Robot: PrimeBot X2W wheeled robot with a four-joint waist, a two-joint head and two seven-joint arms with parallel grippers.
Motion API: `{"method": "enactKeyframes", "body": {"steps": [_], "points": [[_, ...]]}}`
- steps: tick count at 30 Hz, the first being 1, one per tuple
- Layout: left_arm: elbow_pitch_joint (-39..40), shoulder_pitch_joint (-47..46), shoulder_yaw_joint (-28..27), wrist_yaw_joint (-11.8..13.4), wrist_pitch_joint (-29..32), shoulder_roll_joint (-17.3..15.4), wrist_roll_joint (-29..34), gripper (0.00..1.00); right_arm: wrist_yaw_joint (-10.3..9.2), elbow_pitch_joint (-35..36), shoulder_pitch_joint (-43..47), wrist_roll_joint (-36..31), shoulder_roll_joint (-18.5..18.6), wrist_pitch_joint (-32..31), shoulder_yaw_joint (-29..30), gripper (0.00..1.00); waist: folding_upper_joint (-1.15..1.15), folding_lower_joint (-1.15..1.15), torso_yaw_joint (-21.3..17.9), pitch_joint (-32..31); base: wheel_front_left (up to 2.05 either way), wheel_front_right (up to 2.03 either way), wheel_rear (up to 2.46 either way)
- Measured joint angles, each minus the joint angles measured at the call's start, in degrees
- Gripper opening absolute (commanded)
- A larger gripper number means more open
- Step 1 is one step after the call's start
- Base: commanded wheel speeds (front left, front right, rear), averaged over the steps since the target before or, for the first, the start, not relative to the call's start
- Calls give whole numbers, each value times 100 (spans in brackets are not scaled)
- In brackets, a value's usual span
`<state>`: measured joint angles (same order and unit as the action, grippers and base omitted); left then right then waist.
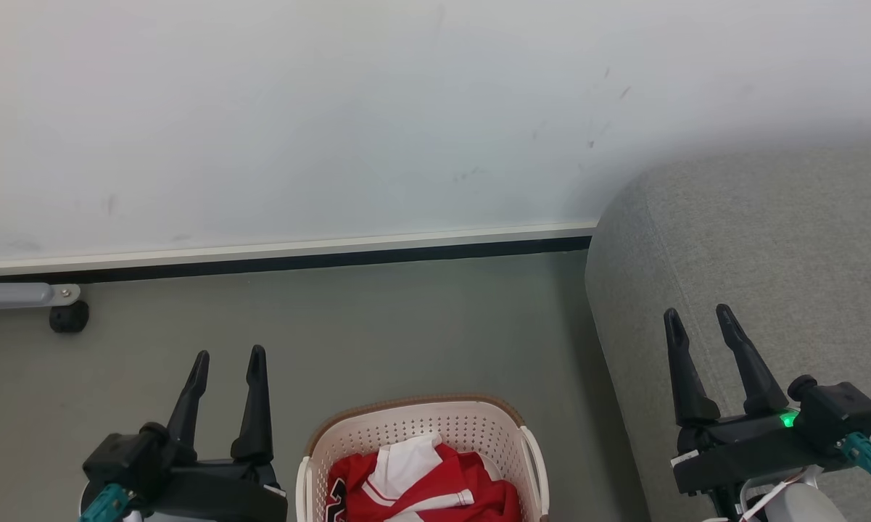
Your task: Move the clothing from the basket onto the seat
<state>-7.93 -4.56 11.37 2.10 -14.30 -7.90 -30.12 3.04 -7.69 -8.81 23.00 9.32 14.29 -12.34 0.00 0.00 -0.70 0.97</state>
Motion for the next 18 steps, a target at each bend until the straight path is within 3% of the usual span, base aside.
{"method": "enactKeyframes", "body": {"steps": [18], "points": [[79, -1, -154, -18, -1, 75, 148, 100, 7, 35, -2, -188, -46, 1, 121, 100, 0, 0, -55, 149, 0, 0, 0]]}}
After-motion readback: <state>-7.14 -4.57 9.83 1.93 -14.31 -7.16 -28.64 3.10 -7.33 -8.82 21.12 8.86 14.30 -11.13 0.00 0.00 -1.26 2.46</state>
